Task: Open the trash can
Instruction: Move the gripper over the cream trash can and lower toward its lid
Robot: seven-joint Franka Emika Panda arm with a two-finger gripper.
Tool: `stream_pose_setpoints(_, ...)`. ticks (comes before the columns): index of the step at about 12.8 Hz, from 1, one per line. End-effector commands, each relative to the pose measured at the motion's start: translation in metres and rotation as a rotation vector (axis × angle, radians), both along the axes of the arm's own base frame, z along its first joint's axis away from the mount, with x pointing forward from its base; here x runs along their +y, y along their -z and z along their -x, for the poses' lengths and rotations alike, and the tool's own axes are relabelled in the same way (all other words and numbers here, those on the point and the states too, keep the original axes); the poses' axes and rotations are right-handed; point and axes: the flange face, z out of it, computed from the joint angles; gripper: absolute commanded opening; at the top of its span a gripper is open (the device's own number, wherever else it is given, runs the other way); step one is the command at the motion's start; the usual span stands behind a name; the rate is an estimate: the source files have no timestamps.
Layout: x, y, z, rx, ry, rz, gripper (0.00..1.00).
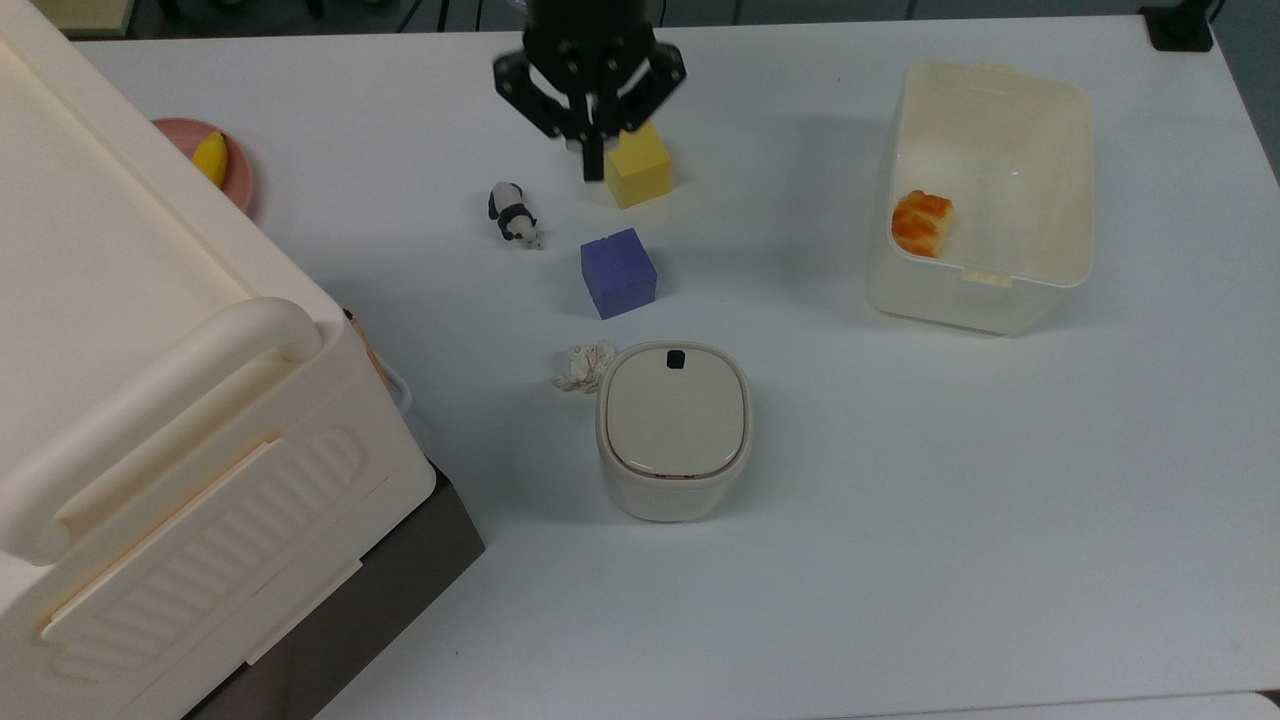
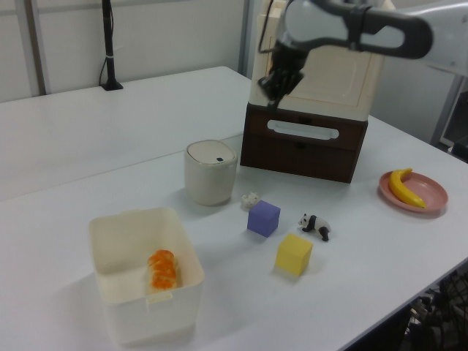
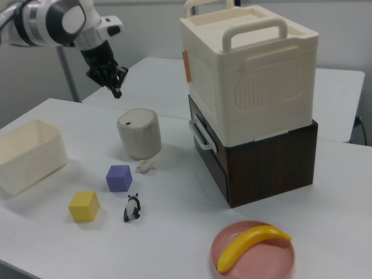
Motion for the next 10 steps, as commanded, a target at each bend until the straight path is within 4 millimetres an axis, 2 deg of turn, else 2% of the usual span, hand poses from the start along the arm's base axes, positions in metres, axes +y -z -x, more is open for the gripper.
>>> stream_pose_setpoints(1,0.008,0.026,-0.018,-0.018,-0.079,0.018,0.0)
stream_pose_setpoints(4,0.013,0.043,-0.024,0.009,-0.171,0.036,0.0)
stream_pose_setpoints(5,0.023,0.054,-0.027,0.018,-0.208,0.042,0.0)
stream_pose_setpoints(8,0.027,0.076,-0.042,0.01,-0.27,0.046,0.0)
stream_pose_setpoints(10,0.043,0.09,-0.05,-0.021,-0.285,0.037,0.0)
